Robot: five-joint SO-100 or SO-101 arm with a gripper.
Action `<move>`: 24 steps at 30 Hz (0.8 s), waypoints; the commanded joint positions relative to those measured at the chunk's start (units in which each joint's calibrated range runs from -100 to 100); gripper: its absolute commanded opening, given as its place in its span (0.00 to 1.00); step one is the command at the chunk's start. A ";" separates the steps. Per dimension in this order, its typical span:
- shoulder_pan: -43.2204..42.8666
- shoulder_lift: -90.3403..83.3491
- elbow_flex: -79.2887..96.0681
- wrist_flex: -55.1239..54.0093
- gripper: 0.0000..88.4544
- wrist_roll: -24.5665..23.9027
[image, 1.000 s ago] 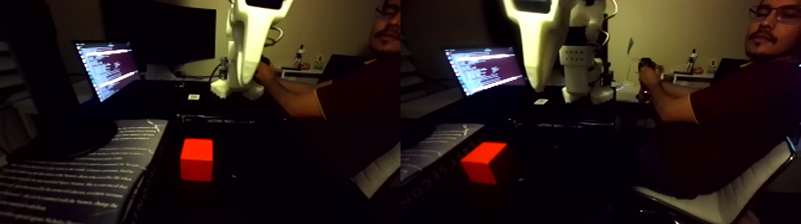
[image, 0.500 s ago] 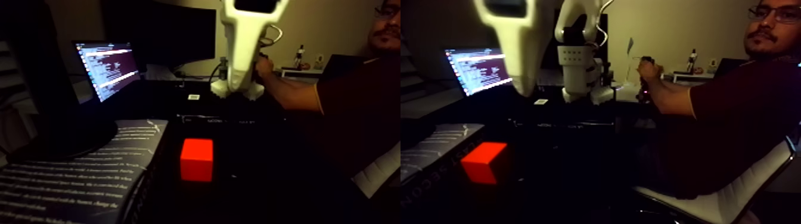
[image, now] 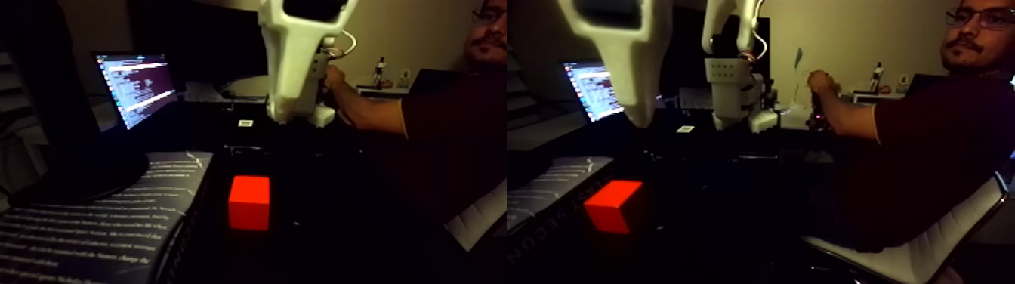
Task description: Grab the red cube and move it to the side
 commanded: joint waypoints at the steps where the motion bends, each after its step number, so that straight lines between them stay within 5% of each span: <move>1: 0.71 2.67 -5.96 2.85 0.02 1.02; 13: 2.71 12.67 -12.85 5.73 0.02 2.53; 24: 6.04 16.96 -11.40 -2.47 0.18 2.10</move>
